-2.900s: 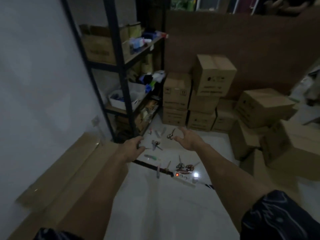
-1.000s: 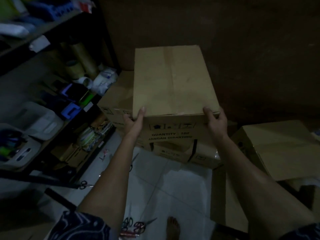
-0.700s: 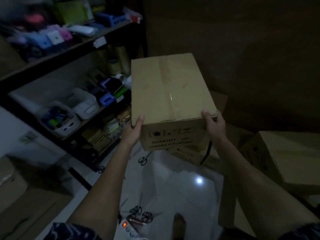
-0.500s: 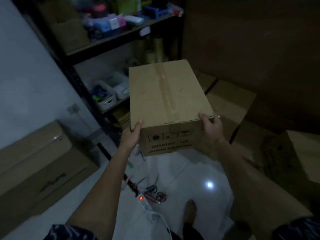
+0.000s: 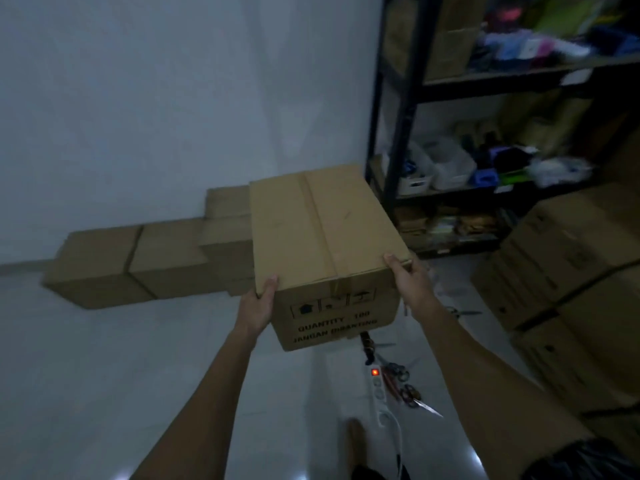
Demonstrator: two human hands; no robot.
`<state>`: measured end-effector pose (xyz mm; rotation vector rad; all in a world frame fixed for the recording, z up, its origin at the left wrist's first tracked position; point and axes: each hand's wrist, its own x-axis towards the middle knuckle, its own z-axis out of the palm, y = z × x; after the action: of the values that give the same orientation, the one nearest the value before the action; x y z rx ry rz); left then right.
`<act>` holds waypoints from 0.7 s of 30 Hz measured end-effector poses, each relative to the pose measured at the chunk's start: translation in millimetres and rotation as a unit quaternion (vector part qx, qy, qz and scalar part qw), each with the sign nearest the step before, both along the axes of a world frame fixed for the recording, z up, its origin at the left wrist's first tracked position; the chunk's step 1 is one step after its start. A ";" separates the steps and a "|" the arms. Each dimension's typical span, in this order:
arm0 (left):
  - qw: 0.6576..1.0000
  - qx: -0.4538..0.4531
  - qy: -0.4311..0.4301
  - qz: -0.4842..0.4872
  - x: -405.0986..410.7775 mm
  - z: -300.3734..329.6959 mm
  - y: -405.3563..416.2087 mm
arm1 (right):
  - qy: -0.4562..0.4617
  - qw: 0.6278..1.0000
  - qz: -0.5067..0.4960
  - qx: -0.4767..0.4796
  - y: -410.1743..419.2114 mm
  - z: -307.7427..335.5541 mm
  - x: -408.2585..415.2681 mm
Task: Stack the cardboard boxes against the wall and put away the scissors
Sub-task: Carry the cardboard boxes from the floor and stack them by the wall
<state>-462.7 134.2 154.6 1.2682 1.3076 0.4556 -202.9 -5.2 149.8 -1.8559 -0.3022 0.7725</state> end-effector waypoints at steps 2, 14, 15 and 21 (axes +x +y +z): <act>0.999 0.003 -0.006 0.039 -31.5 -1.8 26.3 | 0.001 0.999 0.037 0.012 42.8 -0.1 -24.0; 0.984 -0.008 -0.034 0.177 -125.2 -1.0 187.1 | -0.044 0.986 0.157 0.018 295.0 18.6 -101.7; 0.981 -0.013 -0.039 0.188 -131.0 -1.6 199.5 | -0.051 0.985 0.164 0.013 313.9 23.0 -109.1; 0.961 -0.025 -0.053 0.268 -186.1 -9.5 300.1 | -0.049 0.978 0.203 0.012 451.9 28.2 -183.0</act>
<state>-648.8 434.3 145.1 0.8206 1.5561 0.8536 -385.8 446.7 178.0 -1.8354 -0.7664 0.9466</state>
